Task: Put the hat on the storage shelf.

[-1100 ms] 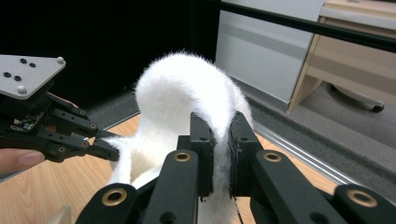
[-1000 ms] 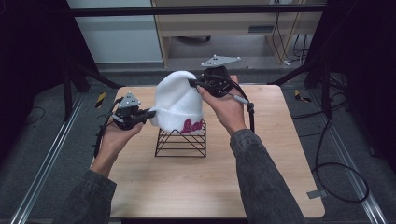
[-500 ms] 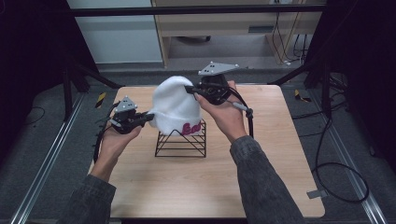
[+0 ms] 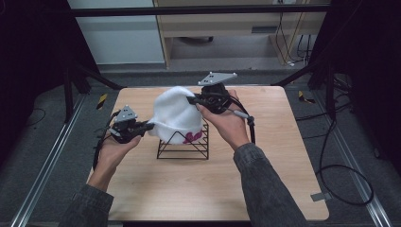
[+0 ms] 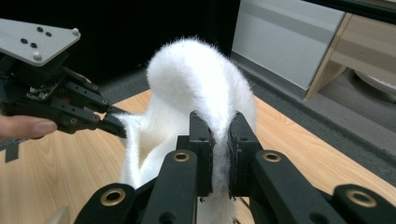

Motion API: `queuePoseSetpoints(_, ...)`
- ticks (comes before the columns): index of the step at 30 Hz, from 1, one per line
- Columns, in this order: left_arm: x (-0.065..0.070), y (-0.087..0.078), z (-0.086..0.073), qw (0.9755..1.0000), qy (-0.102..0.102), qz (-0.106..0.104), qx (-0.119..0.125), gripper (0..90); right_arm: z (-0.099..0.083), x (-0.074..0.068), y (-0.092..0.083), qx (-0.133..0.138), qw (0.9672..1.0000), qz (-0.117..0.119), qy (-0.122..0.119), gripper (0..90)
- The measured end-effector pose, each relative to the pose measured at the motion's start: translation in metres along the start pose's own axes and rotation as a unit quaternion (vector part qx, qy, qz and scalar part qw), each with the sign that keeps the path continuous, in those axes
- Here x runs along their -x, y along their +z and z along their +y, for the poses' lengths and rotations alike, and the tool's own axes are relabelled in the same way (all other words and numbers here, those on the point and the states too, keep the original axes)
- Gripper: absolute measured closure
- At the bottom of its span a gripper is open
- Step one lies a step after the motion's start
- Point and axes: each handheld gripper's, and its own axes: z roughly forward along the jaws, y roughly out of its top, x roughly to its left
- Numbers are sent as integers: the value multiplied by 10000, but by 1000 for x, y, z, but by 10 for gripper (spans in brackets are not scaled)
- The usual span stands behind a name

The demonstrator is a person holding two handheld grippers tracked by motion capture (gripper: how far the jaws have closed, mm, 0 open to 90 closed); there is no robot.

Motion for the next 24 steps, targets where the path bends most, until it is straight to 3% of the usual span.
queuePoseSetpoints(5, -2, -1, -5, 10000, -30, 2, -15, 834, -1, -6, 1, -51, 10000, 60, -47, 831)
queuePoseSetpoints(6, -3, 1, -8, 9999, -126, -65, -14, 834, -2, -9, 2, -87, 9999, 86, -90, 830)
queuePoseSetpoints(9, -3, 3, -10, 9999, -45, -36, -85, 834, -3, -11, 3, -218, 9996, 76, -141, 829)
queuePoseSetpoints(19, -1, 6, -22, 9997, -88, -125, -179, 834, -13, -13, 6, -339, 9992, 197, -96, 825)
queuePoseSetpoints(20, -1, 7, -23, 9996, 27, -57, -279, 834, -14, -14, 7, -435, 9988, 165, -168, 824)
queuePoseSetpoints(24, 0, 6, -27, 9997, -67, -99, -201, 834, -19, -15, 6, -463, 9987, 148, -146, 824)
